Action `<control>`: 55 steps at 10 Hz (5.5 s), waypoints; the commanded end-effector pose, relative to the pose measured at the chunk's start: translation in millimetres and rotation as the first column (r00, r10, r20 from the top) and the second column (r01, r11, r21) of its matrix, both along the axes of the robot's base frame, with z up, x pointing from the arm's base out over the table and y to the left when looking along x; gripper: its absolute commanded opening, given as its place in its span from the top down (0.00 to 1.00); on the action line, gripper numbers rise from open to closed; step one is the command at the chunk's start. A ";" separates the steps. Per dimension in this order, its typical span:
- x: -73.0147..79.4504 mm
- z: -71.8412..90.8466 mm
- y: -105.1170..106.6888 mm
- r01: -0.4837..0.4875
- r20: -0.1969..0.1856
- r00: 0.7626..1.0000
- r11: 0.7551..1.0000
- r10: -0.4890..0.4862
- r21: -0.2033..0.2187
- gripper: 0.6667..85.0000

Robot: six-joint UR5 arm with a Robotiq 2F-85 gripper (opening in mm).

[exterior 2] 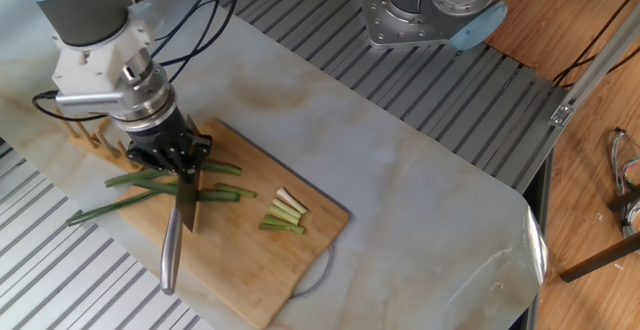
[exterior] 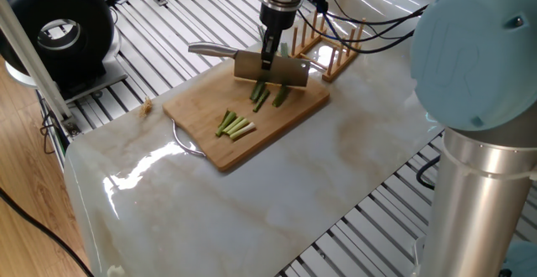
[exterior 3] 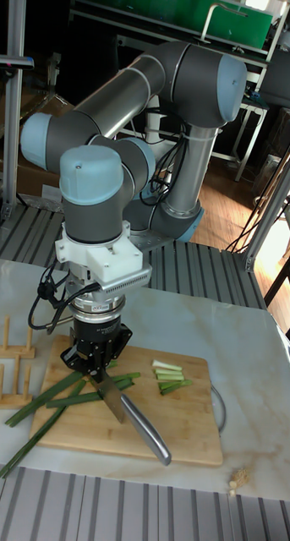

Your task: Chop the green garlic

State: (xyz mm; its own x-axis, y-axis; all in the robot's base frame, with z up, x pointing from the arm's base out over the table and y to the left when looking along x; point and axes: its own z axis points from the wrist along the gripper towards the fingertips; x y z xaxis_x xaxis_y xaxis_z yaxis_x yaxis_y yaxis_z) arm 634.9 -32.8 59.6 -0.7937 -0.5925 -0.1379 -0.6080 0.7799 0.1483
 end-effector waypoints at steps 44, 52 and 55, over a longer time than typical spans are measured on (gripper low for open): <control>-2.4 -1.2 -4.2 0.072 -0.042 0.996 0.997 -0.073 -0.042 0.99; -4.2 -0.3 -4.0 0.071 -0.009 0.997 0.997 -0.071 -0.021 0.99; -1.9 0.3 -0.5 0.071 0.000 0.997 0.997 -0.071 -0.005 0.99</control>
